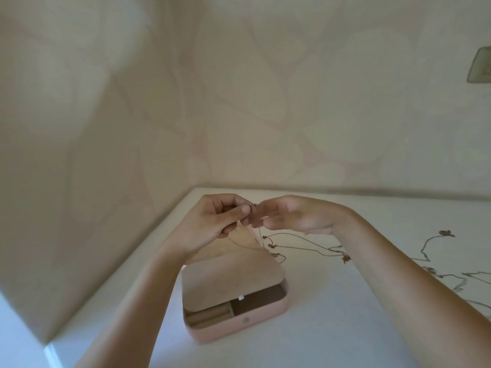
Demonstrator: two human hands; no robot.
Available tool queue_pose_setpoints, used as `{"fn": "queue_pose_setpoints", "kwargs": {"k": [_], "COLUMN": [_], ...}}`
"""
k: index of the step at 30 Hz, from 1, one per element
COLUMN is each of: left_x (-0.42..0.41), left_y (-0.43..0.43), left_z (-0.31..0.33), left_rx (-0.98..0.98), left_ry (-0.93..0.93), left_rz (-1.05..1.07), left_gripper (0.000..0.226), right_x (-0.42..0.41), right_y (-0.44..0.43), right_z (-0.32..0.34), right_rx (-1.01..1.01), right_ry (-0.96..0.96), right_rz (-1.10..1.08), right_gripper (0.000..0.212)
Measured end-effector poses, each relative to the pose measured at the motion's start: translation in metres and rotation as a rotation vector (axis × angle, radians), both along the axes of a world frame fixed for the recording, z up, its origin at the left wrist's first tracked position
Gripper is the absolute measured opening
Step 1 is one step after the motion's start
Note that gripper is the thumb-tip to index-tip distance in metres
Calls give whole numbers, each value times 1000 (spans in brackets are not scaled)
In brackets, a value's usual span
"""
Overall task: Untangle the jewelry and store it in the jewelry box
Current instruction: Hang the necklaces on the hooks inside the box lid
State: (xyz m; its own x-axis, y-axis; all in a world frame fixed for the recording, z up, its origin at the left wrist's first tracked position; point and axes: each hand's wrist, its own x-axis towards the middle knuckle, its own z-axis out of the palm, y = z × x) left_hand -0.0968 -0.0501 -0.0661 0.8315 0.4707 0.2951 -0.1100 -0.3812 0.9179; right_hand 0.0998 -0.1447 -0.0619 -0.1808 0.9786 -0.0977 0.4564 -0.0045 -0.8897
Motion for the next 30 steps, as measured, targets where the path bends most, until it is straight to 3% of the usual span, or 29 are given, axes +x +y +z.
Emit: {"fn": "queue_pose_setpoints", "kwargs": {"k": [3, 8, 12, 16, 21, 25, 30], "left_x": [-5, -15, -26, -28, -23, -20, -17], "left_y": [1, 15, 38, 46, 42, 38, 27], "left_z": [3, 5, -10, -27, -51, -63, -67], "left_rx": [103, 53, 283, 333, 374, 458, 502], "left_ry": [44, 82, 412, 675, 780, 811, 846], "left_rz": [104, 234, 469, 446, 506, 652, 744], "left_gripper": [20, 18, 16, 13, 19, 24, 40], "right_x": [-17, -34, -41, -45, -51, -54, -55], "right_y": [8, 23, 31, 38, 42, 49, 56], "right_z": [14, 41, 64, 82, 105, 116, 121], "right_rx": [56, 54, 111, 161, 205, 238, 433], "right_ry": [23, -57, -233, -297, -383, -348, -388], "right_rz": [-4, -44, -148, -253, -336, -405, -365], "right_gripper": [20, 29, 25, 19, 19, 20, 23]}}
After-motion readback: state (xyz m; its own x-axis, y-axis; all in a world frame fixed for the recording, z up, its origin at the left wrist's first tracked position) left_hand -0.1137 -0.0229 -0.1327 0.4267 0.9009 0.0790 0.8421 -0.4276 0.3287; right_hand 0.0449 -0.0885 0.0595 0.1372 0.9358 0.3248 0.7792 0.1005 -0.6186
